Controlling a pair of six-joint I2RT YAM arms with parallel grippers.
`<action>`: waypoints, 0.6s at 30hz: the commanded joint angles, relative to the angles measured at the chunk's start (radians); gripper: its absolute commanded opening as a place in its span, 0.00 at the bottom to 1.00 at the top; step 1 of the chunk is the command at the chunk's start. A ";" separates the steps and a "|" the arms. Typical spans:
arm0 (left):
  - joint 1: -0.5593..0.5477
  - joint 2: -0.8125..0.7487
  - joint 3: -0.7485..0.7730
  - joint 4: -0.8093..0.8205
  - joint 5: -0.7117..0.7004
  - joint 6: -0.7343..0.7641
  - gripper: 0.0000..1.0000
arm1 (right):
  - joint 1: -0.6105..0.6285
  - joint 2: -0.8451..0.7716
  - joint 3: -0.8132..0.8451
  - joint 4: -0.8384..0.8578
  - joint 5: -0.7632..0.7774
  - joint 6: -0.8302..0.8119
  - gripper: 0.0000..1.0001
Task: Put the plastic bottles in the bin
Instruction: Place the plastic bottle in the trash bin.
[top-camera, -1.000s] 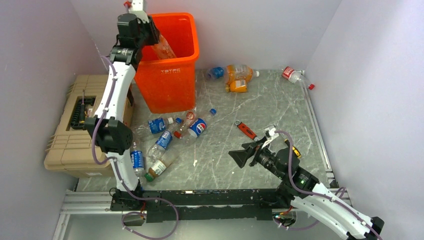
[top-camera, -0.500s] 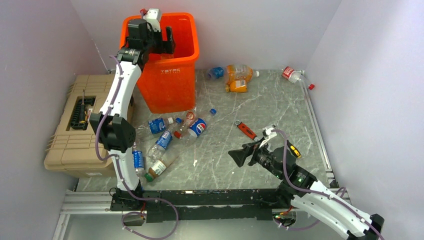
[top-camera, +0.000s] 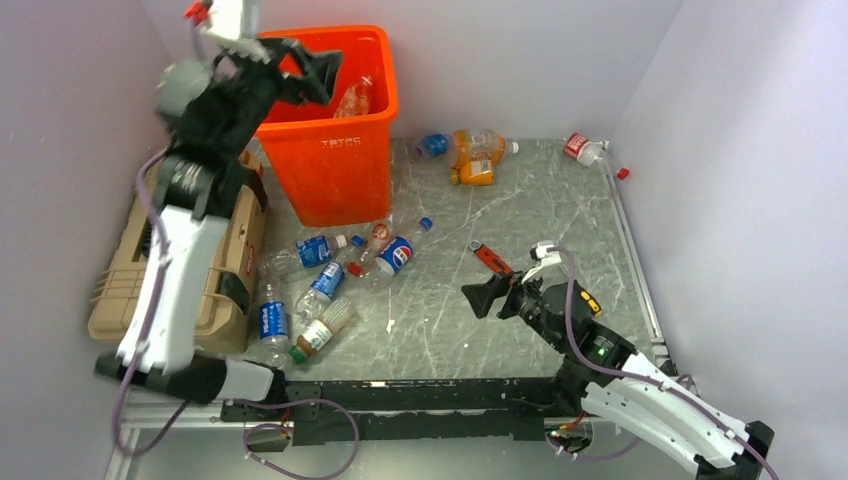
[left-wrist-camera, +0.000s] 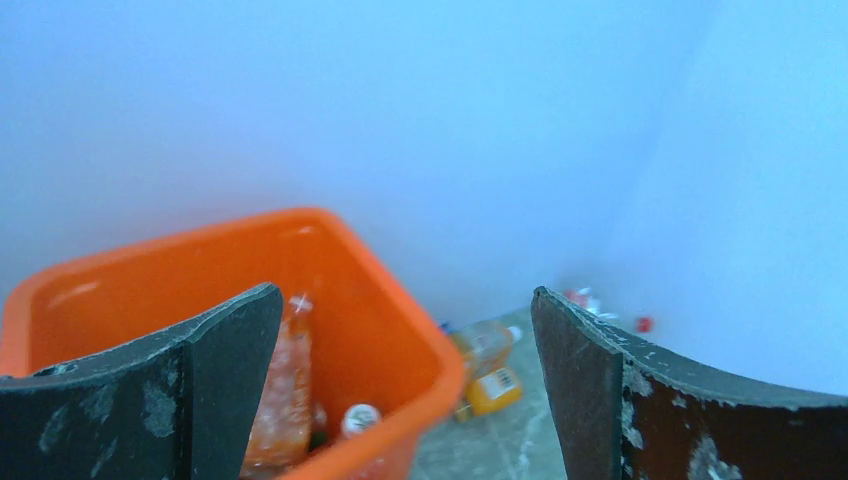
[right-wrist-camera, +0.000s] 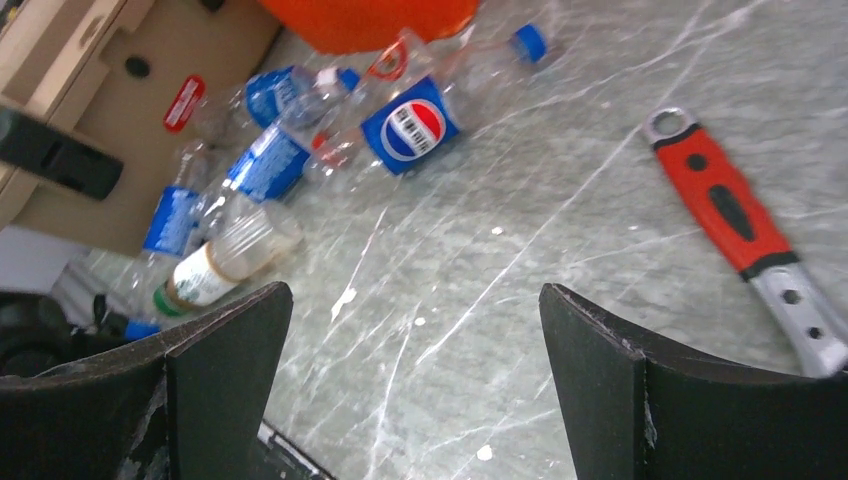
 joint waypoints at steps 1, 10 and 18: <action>-0.054 -0.204 -0.148 0.005 0.148 0.032 0.99 | 0.001 0.028 0.107 -0.046 0.209 0.021 1.00; -0.578 -0.234 -0.346 -0.287 0.340 0.361 0.99 | -0.005 0.247 0.354 -0.205 0.550 0.082 1.00; -0.818 -0.188 -0.517 -0.291 0.055 0.503 1.00 | -0.086 0.346 0.350 -0.192 0.555 0.169 1.00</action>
